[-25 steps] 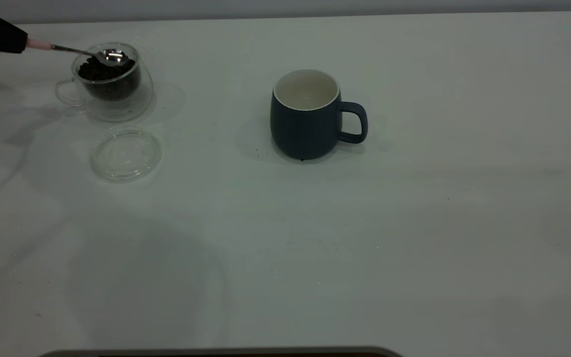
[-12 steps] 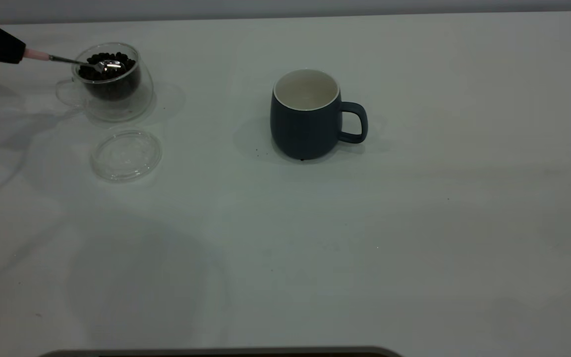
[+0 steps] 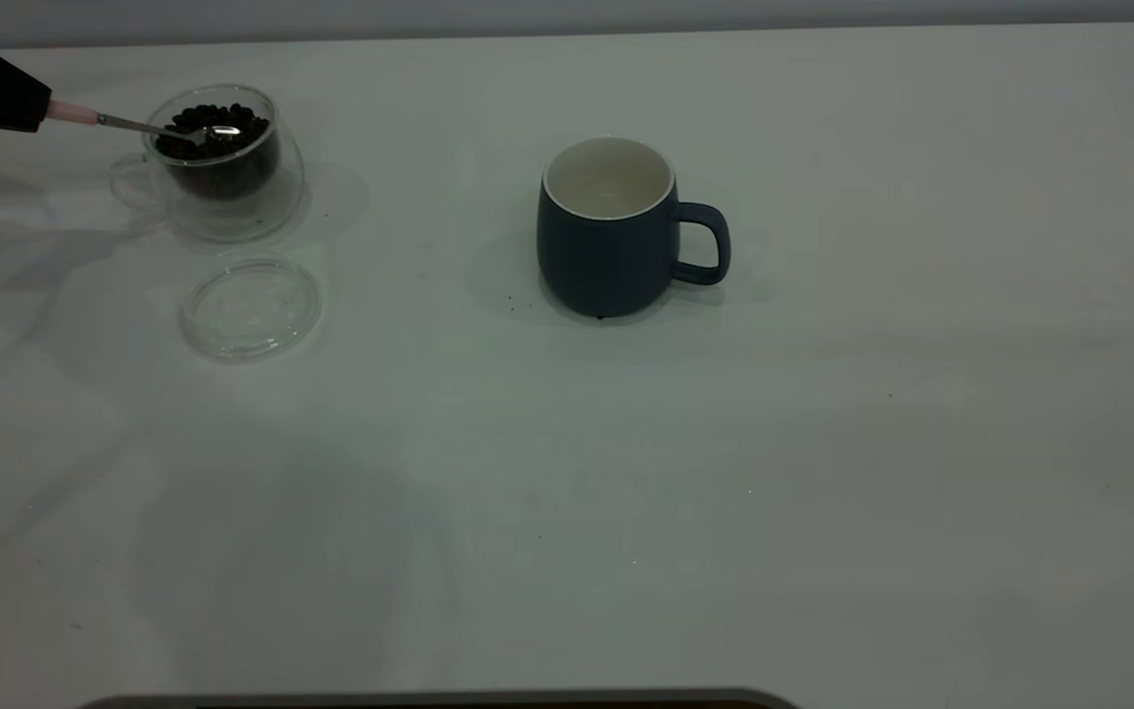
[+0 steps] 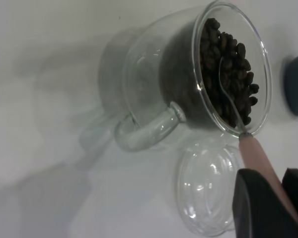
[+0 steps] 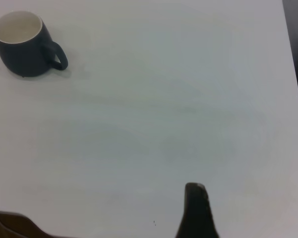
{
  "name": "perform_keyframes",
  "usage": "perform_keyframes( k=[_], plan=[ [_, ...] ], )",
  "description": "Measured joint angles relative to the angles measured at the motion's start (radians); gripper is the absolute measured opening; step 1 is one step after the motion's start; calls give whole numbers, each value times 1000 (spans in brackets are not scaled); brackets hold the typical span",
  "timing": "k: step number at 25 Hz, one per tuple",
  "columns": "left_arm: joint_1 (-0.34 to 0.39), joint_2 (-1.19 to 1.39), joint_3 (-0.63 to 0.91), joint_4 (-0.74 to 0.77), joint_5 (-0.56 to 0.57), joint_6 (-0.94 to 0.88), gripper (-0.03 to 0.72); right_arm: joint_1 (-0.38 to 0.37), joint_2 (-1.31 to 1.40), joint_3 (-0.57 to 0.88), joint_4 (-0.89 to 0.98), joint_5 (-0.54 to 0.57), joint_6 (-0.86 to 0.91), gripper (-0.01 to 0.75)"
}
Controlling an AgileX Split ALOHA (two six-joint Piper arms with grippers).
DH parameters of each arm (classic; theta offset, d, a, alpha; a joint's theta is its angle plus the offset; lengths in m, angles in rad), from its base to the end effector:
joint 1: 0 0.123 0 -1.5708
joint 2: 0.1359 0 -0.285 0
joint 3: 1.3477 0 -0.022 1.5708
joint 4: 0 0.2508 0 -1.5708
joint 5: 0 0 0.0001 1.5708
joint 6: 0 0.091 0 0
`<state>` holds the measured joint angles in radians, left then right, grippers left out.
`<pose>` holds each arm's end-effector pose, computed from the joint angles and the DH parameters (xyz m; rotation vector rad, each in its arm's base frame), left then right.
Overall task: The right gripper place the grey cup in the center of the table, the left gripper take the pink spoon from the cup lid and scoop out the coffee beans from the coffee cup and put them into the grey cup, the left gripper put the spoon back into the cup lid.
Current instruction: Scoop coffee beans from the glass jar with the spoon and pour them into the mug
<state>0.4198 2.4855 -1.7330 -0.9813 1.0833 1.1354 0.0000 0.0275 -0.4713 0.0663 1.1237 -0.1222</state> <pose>0.4510 0.1281 0.0657 0.1855 2.5228 -0.9299 -0.0007 0.0054 0.2646 -0.1354 2.1572 0.0107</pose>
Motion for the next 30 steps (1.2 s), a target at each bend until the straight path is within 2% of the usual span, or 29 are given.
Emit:
perform_keyframes(
  k=[12, 30],
  plan=[
    [0, 0, 0, 0, 6, -206, 127, 0, 0, 0, 0, 0, 0, 591],
    [35, 0, 0, -1, 77, -250, 127, 0, 0, 0, 0, 0, 0, 591]
  ],
)
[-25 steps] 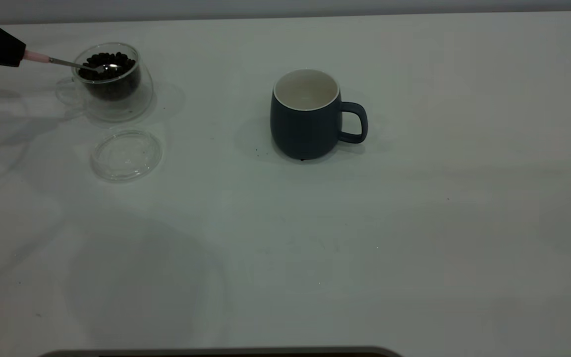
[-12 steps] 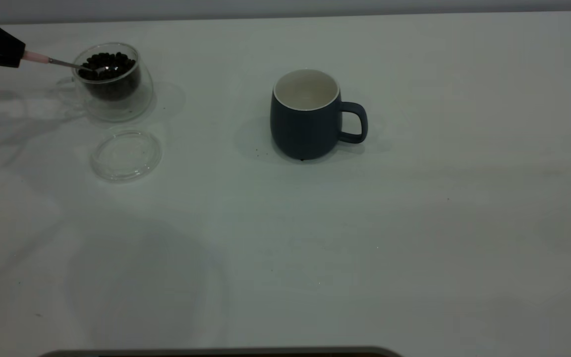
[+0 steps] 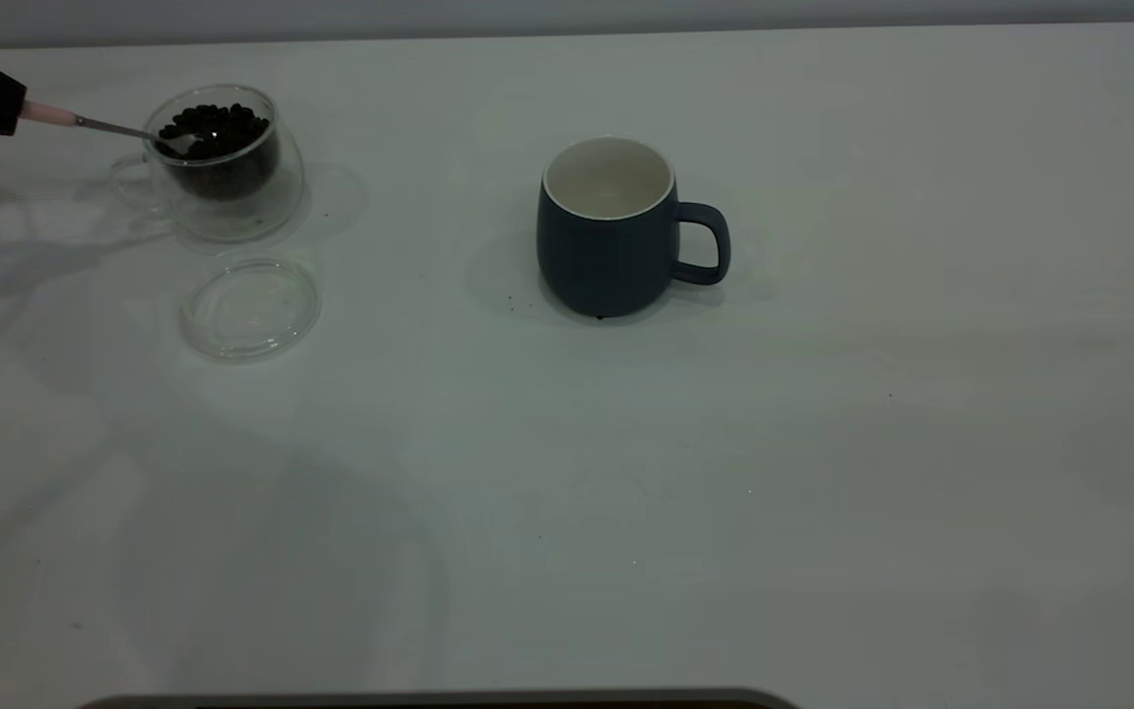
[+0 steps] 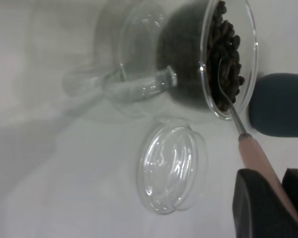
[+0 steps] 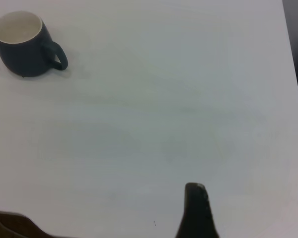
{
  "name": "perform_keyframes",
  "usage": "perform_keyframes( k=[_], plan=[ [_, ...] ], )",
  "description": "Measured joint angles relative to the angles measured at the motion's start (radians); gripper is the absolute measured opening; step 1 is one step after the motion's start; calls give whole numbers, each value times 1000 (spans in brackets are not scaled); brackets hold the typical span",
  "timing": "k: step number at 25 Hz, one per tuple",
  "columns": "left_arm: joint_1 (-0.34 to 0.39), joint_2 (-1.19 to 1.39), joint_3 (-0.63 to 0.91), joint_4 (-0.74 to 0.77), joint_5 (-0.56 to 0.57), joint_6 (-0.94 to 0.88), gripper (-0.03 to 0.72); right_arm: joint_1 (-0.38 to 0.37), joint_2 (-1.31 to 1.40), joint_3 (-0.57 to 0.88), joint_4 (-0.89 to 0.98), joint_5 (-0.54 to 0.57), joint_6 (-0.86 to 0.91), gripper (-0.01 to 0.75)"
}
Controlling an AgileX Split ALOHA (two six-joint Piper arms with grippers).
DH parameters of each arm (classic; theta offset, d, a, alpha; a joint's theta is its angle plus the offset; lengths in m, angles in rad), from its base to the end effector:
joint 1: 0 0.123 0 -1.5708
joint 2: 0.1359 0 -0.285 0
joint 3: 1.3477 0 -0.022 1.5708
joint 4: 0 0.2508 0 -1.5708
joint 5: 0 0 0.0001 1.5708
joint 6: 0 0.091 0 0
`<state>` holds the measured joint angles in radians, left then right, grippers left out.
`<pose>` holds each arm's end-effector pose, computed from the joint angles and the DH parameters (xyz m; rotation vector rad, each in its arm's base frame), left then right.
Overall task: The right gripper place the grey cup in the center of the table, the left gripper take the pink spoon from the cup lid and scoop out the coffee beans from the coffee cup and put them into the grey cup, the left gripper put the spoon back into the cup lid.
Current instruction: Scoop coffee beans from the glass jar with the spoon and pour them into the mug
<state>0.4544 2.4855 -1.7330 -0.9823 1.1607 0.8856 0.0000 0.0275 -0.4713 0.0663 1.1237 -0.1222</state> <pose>0.4421 0.1386 0.0683 -0.1393 2.5834 -1.1040 -0.0007 0.0054 0.2646 -0.1354 2.1572 0.0107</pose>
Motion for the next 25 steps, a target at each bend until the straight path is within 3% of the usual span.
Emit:
perform_keyframes(
  k=[25],
  plan=[
    [0, 0, 0, -47, 4, 33, 127, 0, 0, 0, 0, 0, 0, 591]
  ],
)
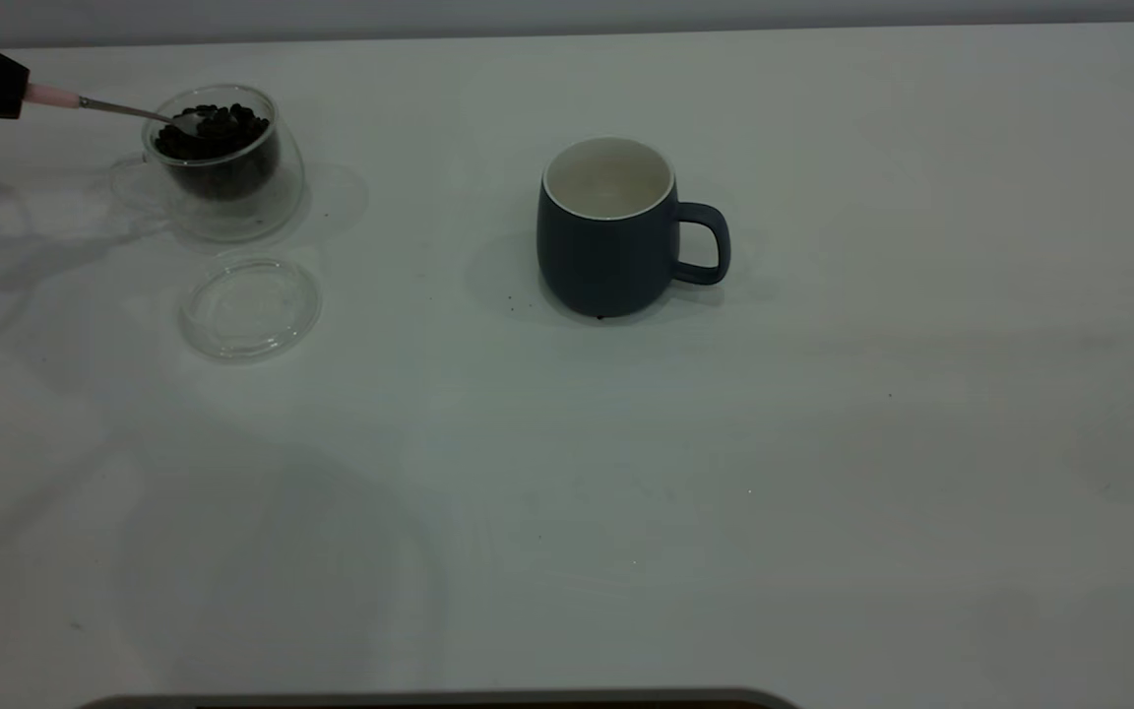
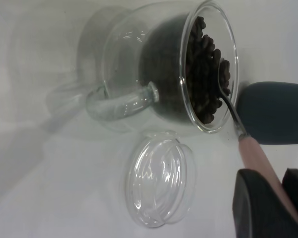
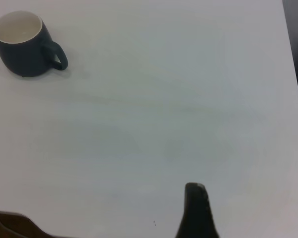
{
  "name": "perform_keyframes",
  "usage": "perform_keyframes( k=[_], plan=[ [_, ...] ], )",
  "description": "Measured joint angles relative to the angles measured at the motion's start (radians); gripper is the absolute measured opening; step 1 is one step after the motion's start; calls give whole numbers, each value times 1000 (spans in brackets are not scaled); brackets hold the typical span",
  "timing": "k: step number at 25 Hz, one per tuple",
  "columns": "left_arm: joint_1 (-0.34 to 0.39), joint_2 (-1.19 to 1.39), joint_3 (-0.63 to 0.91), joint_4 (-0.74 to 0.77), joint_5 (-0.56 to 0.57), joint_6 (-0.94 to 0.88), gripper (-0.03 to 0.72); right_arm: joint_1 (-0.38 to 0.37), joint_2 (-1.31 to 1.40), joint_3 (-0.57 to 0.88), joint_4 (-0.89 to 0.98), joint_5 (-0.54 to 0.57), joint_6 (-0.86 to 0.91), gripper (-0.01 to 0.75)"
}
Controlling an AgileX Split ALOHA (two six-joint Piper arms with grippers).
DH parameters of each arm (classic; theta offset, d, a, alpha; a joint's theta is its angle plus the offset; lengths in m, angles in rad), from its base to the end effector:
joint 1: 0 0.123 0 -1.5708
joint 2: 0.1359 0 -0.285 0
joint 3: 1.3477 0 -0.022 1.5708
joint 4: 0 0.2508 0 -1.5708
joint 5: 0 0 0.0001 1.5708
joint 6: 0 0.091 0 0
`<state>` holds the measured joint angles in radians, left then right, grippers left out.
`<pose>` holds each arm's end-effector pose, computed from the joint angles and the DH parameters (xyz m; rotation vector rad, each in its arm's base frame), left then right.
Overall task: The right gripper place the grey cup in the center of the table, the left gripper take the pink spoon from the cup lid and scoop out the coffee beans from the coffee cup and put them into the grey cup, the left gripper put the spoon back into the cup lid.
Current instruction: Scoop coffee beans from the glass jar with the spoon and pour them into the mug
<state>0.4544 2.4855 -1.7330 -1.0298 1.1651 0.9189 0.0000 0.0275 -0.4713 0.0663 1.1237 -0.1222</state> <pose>0.4446 0.1374 0.0711 -0.1296 2.5348 -1.1265 -0.0007 0.0054 0.2646 -0.1354 2.1572 0.0107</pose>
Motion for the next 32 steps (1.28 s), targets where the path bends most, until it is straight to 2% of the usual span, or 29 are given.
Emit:
perform_keyframes(
  k=[8, 25, 32],
  plan=[
    [0, 0, 0, -64, 0, 3, 127, 0, 0, 0, 0, 0, 0, 591],
    [0, 0, 0, -76, 0, -30, 127, 0, 0, 0, 0, 0, 0, 591],
    [-49, 0, 0, -93, 0, -37, 127, 0, 0, 0, 0, 0, 0, 591]
  ],
)
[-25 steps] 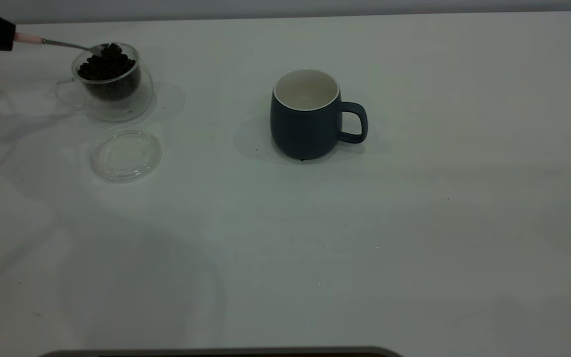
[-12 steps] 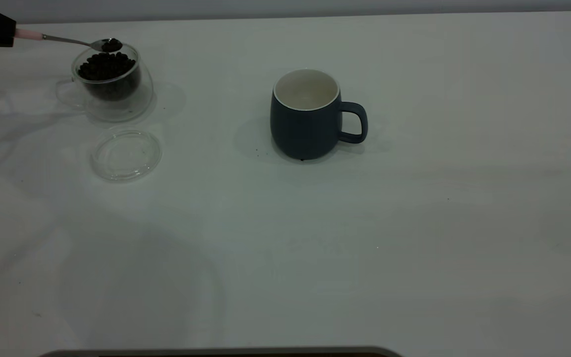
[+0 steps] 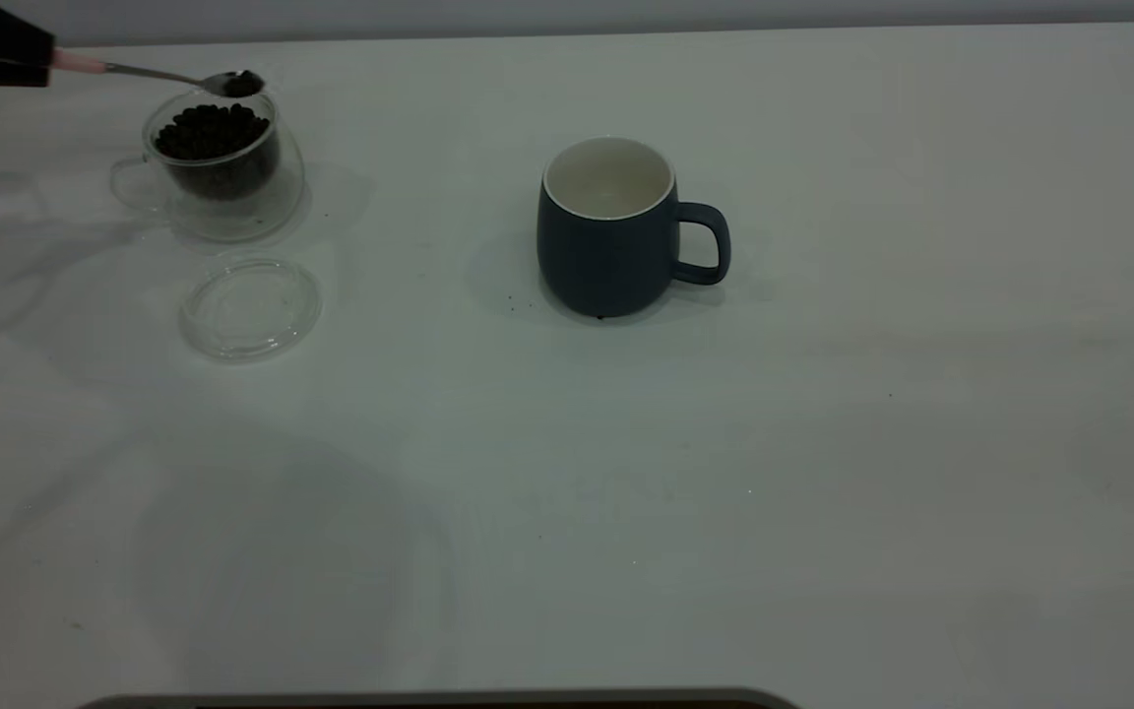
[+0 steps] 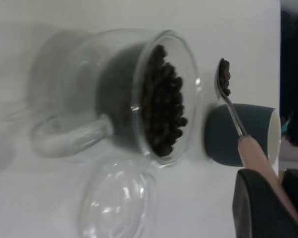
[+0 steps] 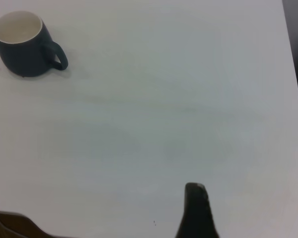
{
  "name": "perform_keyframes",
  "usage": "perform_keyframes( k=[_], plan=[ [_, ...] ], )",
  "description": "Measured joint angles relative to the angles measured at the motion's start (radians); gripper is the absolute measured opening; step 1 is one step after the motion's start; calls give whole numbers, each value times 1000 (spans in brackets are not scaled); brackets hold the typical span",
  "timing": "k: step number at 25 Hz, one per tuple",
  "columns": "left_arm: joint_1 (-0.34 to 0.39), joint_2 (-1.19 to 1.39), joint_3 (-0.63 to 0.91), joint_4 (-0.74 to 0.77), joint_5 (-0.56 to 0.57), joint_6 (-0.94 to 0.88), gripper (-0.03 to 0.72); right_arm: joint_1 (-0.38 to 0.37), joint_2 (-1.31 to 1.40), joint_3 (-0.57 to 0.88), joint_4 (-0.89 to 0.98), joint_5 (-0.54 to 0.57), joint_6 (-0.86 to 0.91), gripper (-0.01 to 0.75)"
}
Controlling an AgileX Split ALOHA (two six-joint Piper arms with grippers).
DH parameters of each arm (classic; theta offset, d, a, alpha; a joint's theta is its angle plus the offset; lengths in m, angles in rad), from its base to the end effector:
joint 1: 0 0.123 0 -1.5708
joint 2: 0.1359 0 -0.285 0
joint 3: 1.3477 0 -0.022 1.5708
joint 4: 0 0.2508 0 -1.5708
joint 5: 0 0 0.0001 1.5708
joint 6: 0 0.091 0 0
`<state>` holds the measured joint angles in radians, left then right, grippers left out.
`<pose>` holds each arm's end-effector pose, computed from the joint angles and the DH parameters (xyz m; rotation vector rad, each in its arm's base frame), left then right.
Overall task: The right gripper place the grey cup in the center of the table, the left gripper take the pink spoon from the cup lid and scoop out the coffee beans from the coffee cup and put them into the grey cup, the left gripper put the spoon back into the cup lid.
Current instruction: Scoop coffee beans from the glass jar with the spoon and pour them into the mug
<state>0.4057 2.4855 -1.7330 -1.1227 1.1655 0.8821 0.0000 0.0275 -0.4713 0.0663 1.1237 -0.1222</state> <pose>0.4561 0.1138 0.0765 -0.1853 2.4764 -1.2162 -0.0007 0.0054 0.2646 -0.1354 2.1572 0.0107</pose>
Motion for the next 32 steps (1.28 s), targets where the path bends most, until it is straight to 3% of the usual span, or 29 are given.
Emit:
perform_keyframes(
  k=[19, 32],
  plan=[
    [-224, 0, 0, -65, 0, 0, 127, 0, 0, 0, 0, 0, 0, 591],
    [-339, 0, 0, -76, 0, 3, 127, 0, 0, 0, 0, 0, 0, 591]
  ],
)
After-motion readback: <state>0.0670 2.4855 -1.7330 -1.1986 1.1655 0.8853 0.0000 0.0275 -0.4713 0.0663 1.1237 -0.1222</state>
